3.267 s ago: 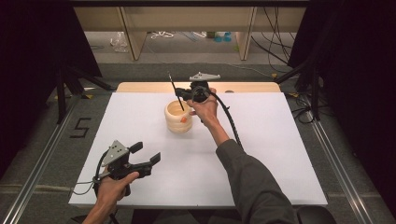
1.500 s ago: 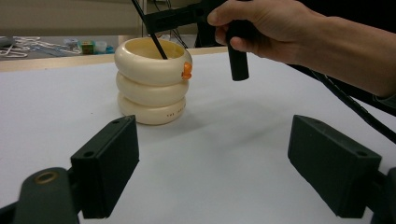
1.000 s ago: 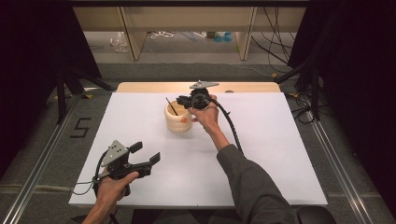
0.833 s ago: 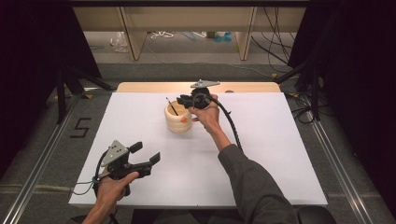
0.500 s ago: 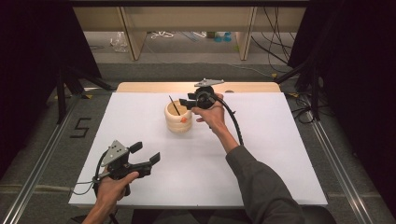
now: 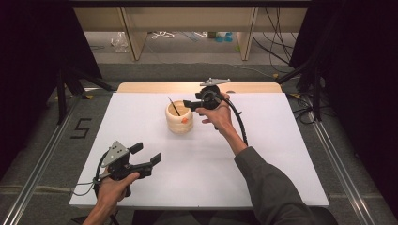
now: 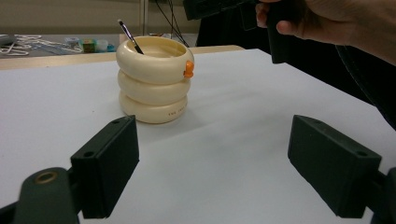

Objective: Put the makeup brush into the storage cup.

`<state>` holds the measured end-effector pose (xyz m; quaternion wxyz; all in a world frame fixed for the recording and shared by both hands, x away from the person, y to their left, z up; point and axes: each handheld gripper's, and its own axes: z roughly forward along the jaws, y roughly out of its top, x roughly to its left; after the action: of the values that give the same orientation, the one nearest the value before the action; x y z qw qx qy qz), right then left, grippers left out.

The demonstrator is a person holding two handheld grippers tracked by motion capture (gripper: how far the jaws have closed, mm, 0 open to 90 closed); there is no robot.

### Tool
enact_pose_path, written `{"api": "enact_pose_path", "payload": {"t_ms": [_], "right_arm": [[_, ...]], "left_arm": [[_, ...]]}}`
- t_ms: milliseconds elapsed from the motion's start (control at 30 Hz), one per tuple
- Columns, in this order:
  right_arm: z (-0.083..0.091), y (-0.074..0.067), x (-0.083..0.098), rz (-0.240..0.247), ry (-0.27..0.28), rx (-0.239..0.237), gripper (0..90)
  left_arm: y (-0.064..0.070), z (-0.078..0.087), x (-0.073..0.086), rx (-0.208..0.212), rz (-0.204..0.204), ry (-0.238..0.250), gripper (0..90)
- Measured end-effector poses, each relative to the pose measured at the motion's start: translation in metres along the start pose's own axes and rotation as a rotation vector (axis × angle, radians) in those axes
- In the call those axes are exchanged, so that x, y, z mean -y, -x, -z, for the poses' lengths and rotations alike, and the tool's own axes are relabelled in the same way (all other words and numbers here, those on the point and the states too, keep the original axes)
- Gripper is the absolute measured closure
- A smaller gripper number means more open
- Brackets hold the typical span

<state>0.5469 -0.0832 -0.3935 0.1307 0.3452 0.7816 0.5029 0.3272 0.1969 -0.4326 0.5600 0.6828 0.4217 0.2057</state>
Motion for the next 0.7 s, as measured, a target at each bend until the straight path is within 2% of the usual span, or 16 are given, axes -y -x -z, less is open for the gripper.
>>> {"api": "enact_pose_path", "payload": {"t_ms": [100,133,333,567,700], "right_arm": [[0.003,-0.001,0.002,0.002,-0.008,-0.008,29.4],[0.003,-0.001,0.003,0.012,0.009,-0.001,29.4],[0.01,-0.002,0.003,0.019,0.012,-0.007,29.4],[0.024,-0.003,0.007,0.037,0.023,-0.013,27.0],[0.036,-0.006,0.011,0.029,0.026,-0.015,24.5]], "left_arm": [[0.0,0.0,0.0,0.005,-0.002,0.004,15.8],[0.0,0.0,0.0,0.003,-0.004,0.003,15.7],[0.0,0.0,0.0,0.004,-0.004,0.003,15.8],[0.0,0.0,0.0,0.003,-0.005,0.001,15.8],[0.0,0.0,0.0,-0.003,0.001,0.005,15.8]]}}
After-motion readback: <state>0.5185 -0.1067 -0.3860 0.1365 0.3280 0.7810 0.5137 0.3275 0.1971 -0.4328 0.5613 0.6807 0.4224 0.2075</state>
